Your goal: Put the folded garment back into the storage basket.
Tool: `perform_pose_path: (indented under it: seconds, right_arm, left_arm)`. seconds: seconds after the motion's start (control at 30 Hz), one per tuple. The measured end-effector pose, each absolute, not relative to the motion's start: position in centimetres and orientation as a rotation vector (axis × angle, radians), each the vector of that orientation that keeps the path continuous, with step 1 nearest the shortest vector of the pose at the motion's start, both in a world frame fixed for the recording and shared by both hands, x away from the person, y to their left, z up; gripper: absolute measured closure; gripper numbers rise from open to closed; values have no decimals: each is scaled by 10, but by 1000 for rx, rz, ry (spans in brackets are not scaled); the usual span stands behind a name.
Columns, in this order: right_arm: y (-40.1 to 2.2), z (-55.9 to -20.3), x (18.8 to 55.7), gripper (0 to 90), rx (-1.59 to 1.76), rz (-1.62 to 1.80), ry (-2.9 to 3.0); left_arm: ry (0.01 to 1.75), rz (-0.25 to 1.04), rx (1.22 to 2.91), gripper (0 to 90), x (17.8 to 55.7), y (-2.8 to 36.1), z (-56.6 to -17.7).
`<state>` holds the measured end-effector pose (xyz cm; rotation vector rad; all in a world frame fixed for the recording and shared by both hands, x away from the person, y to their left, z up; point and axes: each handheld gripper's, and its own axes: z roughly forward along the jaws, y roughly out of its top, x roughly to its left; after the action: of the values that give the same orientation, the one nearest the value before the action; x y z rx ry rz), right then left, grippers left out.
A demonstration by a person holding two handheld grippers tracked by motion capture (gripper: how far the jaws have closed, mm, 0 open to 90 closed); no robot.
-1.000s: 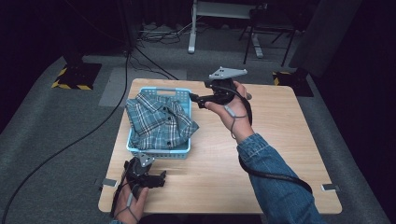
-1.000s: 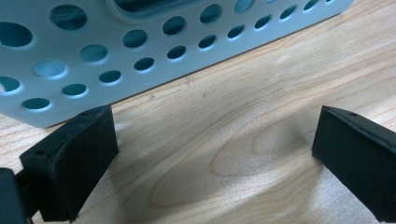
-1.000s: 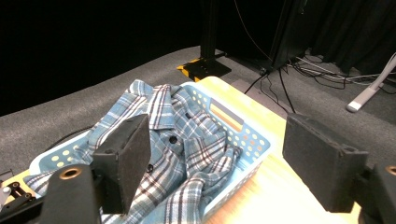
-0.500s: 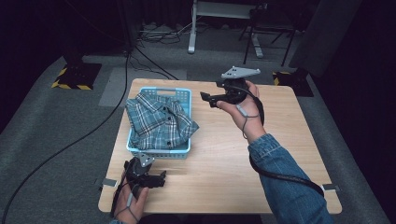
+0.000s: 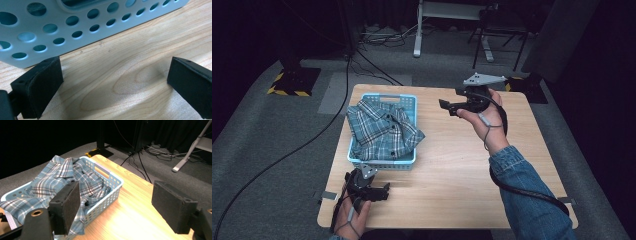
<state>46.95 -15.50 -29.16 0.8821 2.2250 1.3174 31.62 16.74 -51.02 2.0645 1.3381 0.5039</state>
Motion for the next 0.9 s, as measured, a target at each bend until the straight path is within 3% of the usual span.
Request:
perform_pose_path:
  seconds: [0.9]
  right_arm:
    - [-212,-296,464,231,958,1242,2190]
  left_arm:
    - [1337,505,2065,1,316,167,-510]
